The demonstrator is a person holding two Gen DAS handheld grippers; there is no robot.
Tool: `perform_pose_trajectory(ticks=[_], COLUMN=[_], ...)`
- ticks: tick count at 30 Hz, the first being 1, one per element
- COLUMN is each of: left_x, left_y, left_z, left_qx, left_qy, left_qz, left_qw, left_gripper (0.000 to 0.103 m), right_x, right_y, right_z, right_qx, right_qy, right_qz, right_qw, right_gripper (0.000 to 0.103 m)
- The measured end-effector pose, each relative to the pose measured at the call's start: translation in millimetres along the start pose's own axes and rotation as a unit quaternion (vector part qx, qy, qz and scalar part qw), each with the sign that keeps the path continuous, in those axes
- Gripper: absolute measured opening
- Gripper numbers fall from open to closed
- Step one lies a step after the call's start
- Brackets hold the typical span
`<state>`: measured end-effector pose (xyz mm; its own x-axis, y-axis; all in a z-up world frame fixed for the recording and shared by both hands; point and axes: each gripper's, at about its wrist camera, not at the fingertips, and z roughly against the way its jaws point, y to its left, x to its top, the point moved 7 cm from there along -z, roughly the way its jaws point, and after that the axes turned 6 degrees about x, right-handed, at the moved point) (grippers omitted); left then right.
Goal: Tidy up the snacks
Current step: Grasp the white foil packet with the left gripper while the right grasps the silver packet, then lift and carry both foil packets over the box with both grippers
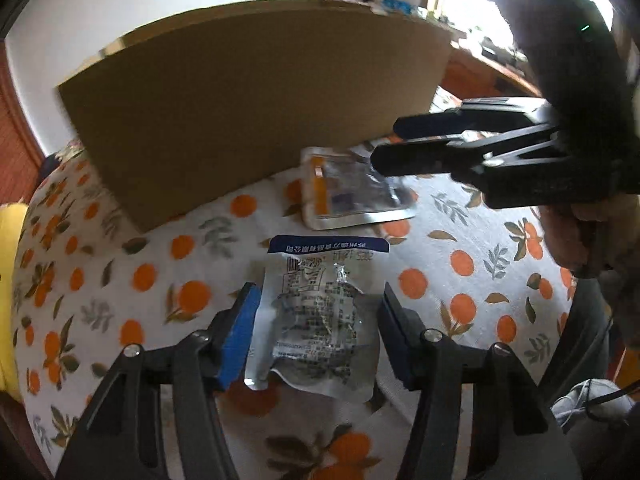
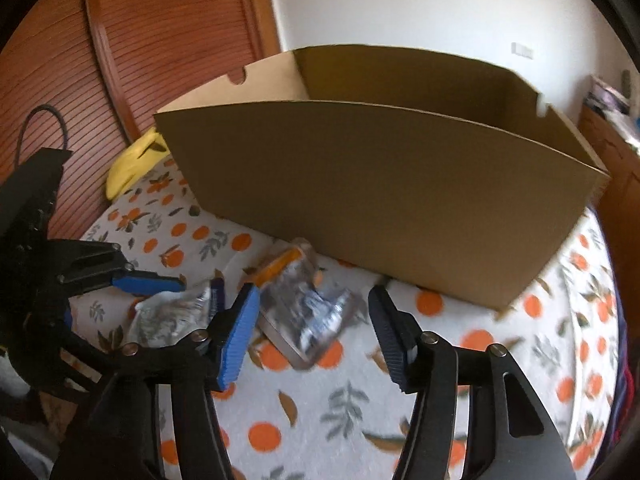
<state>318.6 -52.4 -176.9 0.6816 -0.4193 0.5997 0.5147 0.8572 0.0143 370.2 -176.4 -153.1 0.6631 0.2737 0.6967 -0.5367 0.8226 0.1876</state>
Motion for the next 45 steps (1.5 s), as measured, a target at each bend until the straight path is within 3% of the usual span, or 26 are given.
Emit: perform_pose_trajectory(ticks=[9,14,19,25,28,29,34,45], left_x=[-23,-29,-30,-36,-32,-33,-28,6], left_y=[35,41,41,39,34,35,36,15], left_z=[15,17,18,25,32,35,50,92], left_qx=[0.014,0.009,0.011,0.021,0.034,0.037,0.057,0.078], left_qy=[-0.015,-0.02,-0.027,-0.033,-0.035,-0.037,-0.048,-0.078], left_qz=[0.031,0.038,0.044,0.051,0.061,0.064,0.073,0.064], left_qw=[0.9993,0.999,0.9986,0.9979,0.997,0.9966,0.9945,0.9918], left_gripper=[0.057,0.057,0.057,0.057,0.057,0.057,0.057,0.057], right_x=[12,0,-14,-21,-21,-22,-29,-31], right_y=[11,15,21,26,26,26,23,22], right_z=[-36,-47,-41,-39,-40,-38,-28,56], right_qx=[0.014,0.016,0.012,-0.02,-0.026,-0.027,-0.045,-0.05], right_qy=[0.044,0.087,0.097,0.086,0.081,0.078,0.075,0.012], right_qz=[0.06,0.078,0.083,0.086,0.078,0.071,0.052,-0.008], right_qw=[0.997,0.993,0.992,0.992,0.993,0.994,0.995,0.999], right_gripper=[0.06,0.06,0.065,0.068,0.066,0.059,0.057,0.057])
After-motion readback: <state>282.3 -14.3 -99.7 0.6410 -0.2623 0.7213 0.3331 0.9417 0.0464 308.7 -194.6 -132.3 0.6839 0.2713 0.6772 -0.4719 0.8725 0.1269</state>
